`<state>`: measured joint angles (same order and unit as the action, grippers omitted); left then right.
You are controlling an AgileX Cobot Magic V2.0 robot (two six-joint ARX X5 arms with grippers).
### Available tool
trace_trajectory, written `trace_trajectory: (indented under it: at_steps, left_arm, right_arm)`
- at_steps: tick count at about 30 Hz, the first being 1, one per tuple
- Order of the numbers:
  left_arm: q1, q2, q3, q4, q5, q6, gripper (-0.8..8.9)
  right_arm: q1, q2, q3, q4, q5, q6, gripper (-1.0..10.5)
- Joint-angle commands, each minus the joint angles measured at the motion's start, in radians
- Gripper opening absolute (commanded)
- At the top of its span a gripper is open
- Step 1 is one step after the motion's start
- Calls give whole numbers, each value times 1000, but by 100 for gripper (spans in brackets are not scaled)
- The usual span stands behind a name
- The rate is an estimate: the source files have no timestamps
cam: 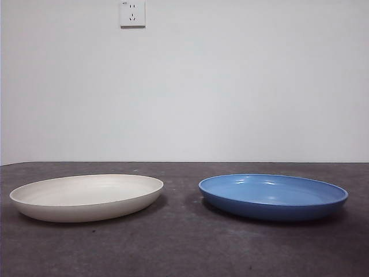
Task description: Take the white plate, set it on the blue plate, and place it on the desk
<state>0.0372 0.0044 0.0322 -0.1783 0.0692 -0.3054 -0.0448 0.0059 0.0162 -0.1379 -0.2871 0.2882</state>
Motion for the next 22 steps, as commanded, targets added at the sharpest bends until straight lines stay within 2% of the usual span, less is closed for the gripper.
trace_trajectory:
  at_steps: [1,4,8,13,18,22]
  left_arm:
    - [2,-1,-17,-10,-2,-98,15]
    - [2,-1,5,-11,-2,-116,15]
    - [2,2,75,-39,10,-161,15]
    - [2,44,213,-113,41,-153,15]
    - [2,143,385,-215,85,-82,15]
    - [2,264,537,-356,155,19,15]
  right_arm:
    - [1,-2,2,9,-3,84,8]
    - [1,-2,26,2,0,132,8]
    - [1,-2,96,-23,15,132,8]
    - [1,17,228,-125,80,114,8]
    - [1,86,377,-211,78,61,8]
    - [1,189,525,-346,74,-5,8]
